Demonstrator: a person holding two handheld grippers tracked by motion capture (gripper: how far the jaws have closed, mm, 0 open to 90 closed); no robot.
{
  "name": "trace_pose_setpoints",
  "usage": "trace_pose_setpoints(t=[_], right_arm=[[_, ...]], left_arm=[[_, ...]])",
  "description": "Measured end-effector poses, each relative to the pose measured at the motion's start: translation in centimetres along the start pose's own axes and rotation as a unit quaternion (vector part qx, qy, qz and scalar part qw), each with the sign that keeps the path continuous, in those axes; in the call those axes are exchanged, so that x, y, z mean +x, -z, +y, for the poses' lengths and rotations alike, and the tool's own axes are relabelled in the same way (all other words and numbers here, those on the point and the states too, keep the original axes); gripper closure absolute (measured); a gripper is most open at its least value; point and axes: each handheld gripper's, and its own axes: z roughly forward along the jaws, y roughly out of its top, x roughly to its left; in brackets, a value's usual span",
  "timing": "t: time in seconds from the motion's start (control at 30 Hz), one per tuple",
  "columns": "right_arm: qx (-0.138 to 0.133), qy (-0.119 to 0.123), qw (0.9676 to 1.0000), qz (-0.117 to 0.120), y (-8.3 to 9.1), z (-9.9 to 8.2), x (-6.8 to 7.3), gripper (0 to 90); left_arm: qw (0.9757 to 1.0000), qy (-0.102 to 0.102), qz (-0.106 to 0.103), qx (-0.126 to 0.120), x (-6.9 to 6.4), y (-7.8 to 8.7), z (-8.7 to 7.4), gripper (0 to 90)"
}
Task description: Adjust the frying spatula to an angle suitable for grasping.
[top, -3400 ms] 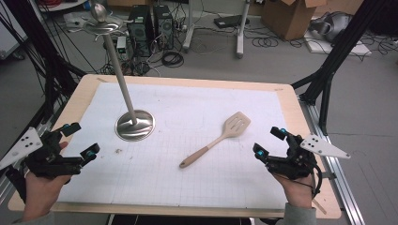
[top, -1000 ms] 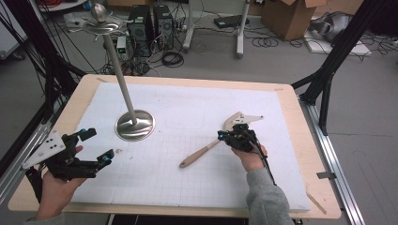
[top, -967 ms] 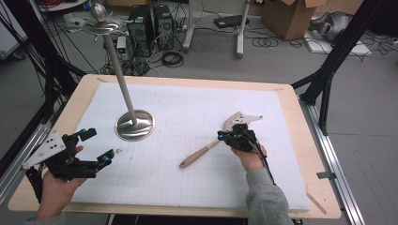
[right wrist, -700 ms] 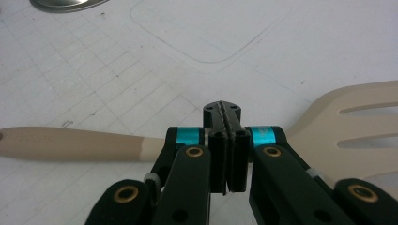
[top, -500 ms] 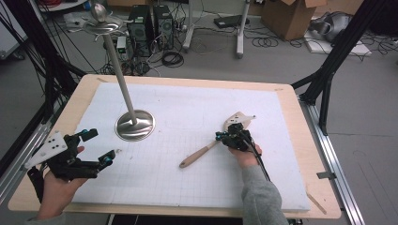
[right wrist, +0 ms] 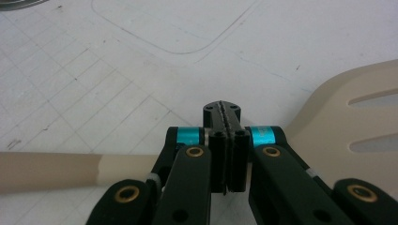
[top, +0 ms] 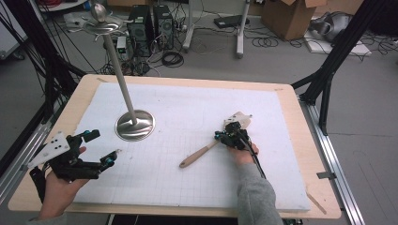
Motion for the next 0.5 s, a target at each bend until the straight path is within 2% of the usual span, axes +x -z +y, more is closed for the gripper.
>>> trace_pose_setpoints(t=[0.33,0.5], right_arm=[[0.005,0.017,0.9998,-0.01,-0.01,0.03,0.28,90.0],[0.008,0.016,0.9997,-0.015,0.31,0.05,0.47,90.0]], left_arm=[[1.0,0.0,0.002,0.002,0.0,0.04,-0.1,1.8],[1.0,0.001,0.0,0.0,0.01,0.1,-0.12,1.9]])
